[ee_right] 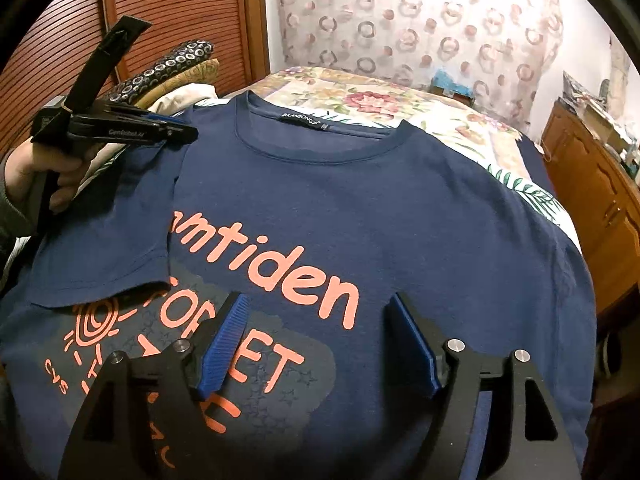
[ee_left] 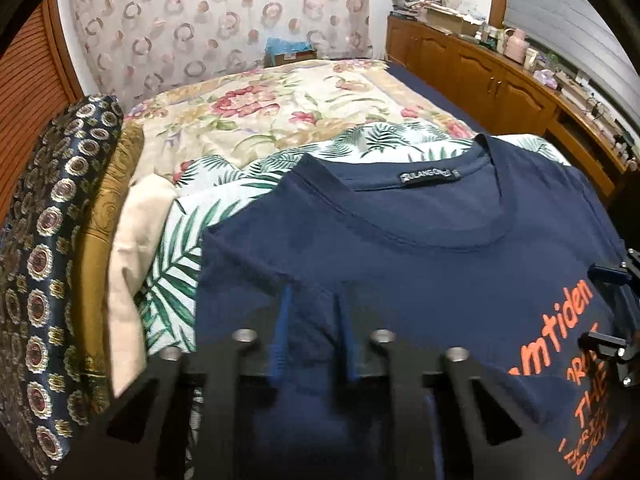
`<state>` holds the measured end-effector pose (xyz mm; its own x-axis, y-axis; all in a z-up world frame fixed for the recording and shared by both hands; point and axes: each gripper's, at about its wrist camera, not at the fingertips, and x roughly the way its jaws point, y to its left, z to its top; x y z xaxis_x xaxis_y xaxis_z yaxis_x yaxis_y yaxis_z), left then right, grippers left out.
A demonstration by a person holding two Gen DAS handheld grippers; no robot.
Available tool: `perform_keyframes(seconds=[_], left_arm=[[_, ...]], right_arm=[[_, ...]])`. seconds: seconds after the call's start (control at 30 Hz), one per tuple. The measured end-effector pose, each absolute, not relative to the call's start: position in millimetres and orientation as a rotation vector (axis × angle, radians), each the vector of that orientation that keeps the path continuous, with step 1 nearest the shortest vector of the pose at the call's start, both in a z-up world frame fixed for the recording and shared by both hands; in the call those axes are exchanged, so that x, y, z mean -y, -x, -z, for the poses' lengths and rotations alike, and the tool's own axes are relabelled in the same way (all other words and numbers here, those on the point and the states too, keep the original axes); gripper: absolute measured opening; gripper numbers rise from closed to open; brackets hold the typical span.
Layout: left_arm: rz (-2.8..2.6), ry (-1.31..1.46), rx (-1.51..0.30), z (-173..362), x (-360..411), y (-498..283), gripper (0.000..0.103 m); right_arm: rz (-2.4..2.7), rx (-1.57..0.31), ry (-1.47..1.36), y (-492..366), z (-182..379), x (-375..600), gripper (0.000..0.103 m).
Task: Fold small clothes
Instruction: 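Grasp the shirt side edge with the left tool and fold it inward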
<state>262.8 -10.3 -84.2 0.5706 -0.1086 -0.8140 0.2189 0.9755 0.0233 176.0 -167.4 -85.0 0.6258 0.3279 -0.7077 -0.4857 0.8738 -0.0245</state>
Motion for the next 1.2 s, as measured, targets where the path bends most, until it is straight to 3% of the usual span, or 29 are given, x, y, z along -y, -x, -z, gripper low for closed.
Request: perform_keyframes(seconds=[0.2, 0.83, 1.0, 1.13, 1.2], left_arm=[[0.201, -0.157, -0.936, 74.0, 8.7, -261.7, 0.006], [0.09, -0.119, -0.826, 38.8, -40.1, -277.2, 0.006], [0.103, -0.086, -0.813, 35.0, -39.0, -257.2, 0.035], [0.159, -0.054, -0.777, 27.6, -34.6, -231.0, 0.051], [0.193, -0.057, -0.754, 24.3, -29.2, -216.6, 0.075]], right_arm=[[-0.471, -0.763, 0.223, -174.8, 84.7, 167.4, 0.076], [-0.472, -0.761, 0.224, -174.5, 85.4, 170.4, 0.078], [-0.471, -0.761, 0.226, -174.3, 85.6, 171.8, 0.078], [-0.469, -0.761, 0.227, -174.2, 85.3, 172.5, 0.079], [-0.467, -0.762, 0.227, -174.1, 85.4, 172.9, 0.079]])
